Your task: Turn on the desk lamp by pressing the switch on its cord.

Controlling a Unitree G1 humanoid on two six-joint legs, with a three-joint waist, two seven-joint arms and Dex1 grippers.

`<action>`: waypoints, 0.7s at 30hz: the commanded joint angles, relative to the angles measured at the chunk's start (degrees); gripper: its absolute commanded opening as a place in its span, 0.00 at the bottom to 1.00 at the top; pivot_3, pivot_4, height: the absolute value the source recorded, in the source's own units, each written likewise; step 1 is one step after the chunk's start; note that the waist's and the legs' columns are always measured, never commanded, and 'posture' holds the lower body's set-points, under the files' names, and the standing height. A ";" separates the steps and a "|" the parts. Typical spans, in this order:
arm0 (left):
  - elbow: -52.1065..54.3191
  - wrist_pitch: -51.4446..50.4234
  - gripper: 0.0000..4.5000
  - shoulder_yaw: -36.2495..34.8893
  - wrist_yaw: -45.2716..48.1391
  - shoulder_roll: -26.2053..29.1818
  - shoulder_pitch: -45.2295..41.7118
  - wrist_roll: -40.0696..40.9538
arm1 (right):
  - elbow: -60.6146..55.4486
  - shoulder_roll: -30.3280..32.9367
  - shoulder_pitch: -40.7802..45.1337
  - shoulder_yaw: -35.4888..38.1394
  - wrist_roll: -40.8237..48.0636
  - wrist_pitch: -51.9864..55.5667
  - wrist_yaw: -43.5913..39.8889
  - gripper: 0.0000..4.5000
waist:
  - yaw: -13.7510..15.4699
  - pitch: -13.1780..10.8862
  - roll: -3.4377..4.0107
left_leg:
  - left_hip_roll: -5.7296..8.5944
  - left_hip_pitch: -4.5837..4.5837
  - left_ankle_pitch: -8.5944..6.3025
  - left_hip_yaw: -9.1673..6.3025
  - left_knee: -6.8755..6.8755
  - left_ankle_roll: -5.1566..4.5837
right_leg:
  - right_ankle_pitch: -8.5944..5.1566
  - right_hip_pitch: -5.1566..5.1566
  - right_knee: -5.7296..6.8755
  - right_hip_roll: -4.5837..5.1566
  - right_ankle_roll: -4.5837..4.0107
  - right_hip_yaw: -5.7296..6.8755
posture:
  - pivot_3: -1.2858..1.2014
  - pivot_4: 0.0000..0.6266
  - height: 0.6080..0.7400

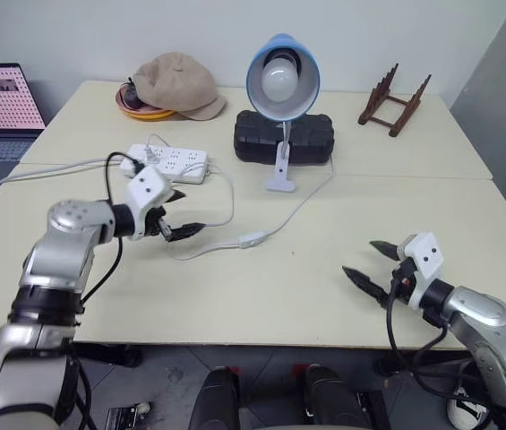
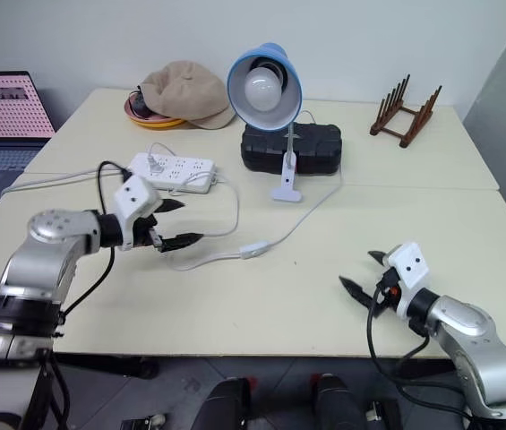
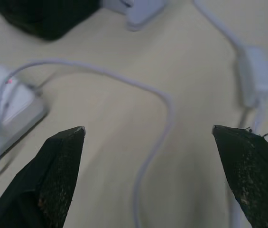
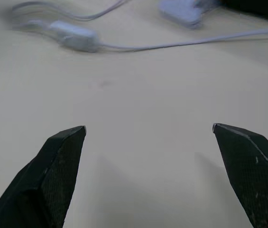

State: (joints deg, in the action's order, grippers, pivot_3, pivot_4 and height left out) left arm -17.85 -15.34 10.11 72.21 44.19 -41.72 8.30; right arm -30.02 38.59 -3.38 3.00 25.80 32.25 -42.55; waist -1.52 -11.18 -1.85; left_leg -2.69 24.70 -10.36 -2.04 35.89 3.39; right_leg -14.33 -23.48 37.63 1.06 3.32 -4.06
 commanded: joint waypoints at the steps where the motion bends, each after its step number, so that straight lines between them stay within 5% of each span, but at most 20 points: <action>1: -5.88 5.47 0.99 4.51 3.82 -3.51 -4.45 -3.18 | -3.48 -0.32 0.42 -0.69 1.75 1.66 0.29 1.00 | -0.06 0.00 0.00 | 0.00 0.01 0.00 0.01 0.00 0.00 | 0.00 -0.01 -0.01 0.00 0.00 0.00 | 0.52 0.24 1.00; 12: -21.31 18.98 0.99 9.22 6.68 -9.73 -9.24 -9.56 | -8.88 -4.53 -2.25 -1.25 1.46 4.31 7.32 1.00 | -0.28 -0.01 0.00 | -0.02 0.09 0.00 -0.03 -0.03 -0.02 | -0.05 -0.17 0.13 -0.09 0.08 -0.01 | 0.52 0.24 1.00; 21: -27.22 22.11 0.61 8.40 6.40 -13.12 -11.59 -10.37 | -9.36 -5.53 -2.36 -1.00 2.09 4.94 8.89 1.00 | -0.18 -0.01 -0.01 | -0.01 0.10 0.00 -0.04 0.09 -0.02 | -0.04 -0.11 0.13 -0.07 0.09 -0.02 | 0.52 0.24 1.00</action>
State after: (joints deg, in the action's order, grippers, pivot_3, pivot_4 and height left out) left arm -44.97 5.58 19.39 78.31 31.16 -52.23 -1.67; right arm -37.43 33.19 -6.12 0.95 26.65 37.38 -33.71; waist -1.70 -11.18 -1.85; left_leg -2.71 24.80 -10.37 -2.08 35.97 3.38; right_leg -14.37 -23.59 37.76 0.99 3.41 -4.08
